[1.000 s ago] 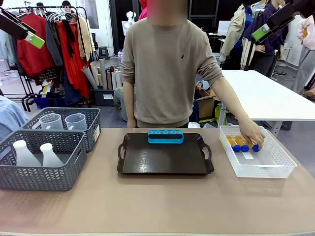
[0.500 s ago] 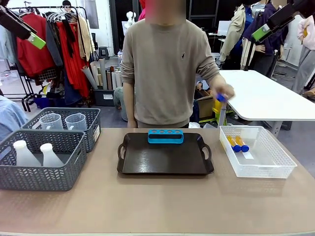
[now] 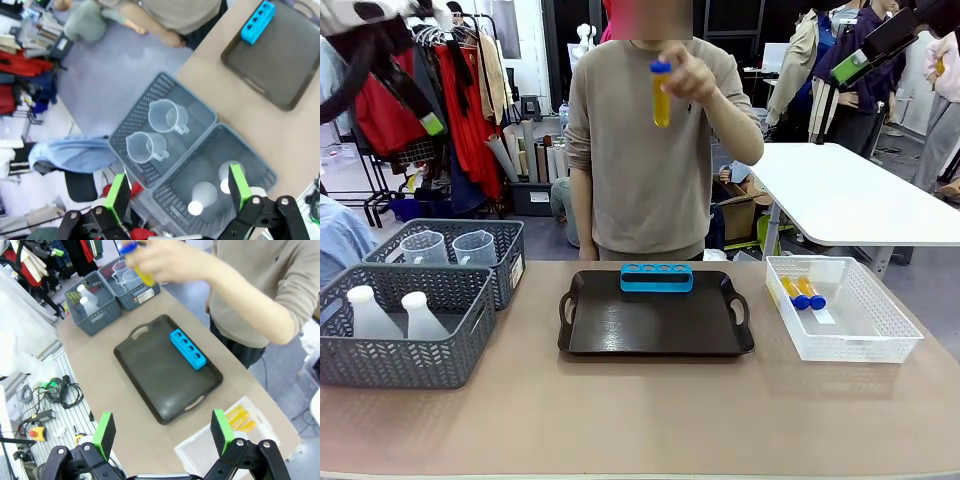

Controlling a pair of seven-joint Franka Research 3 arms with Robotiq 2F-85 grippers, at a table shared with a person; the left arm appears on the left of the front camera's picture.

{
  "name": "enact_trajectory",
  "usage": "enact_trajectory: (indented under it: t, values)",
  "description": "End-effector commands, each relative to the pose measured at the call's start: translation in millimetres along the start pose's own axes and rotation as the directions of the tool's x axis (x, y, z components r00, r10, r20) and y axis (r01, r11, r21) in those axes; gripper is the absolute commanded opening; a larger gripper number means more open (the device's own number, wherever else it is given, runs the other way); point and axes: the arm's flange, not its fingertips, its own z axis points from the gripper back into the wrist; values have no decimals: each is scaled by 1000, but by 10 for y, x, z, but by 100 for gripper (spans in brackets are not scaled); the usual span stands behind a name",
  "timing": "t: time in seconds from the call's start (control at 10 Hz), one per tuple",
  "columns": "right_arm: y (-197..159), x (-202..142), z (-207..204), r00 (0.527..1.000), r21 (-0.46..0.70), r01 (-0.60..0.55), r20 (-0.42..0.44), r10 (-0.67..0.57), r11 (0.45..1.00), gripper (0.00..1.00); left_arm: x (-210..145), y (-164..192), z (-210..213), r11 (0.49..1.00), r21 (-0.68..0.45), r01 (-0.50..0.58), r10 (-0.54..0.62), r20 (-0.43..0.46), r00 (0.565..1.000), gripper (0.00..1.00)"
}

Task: Prepare the laboratory tools.
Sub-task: Pick up one Large Measuring Cup and place it on the Handle tray.

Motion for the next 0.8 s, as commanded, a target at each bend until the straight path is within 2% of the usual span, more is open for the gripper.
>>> enact_trajectory:
  t: [0.0, 0.1, 0.2, 0.3, 0.7]
  values:
    - [11, 8, 15, 1000, -6, 1, 2, 0, 1000, 100, -29, -19, -144, 997, -51, -60, 57, -59, 997, 100]
    - [11, 8, 15, 1000, -6, 1, 2, 0, 1000, 100, -76, -50, -219, 993, -70, -94, 89, -75, 993, 100]
    - [11, 8, 15, 1000, -6, 1, 2, 0, 1000, 100, -112, -54, -234, 993, -110, -40, 33, -65, 997, 100]
    - [11, 8, 15, 1000, -6, 1, 2, 0, 1000, 100, -35, -14, -287, 998, -46, -46, 43, -66, 997, 100]
    - [11, 8, 15, 1000, -6, 1, 2, 0, 1000, 100, -41, -29, -303, 997, -63, -50, 45, -73, 996, 100]
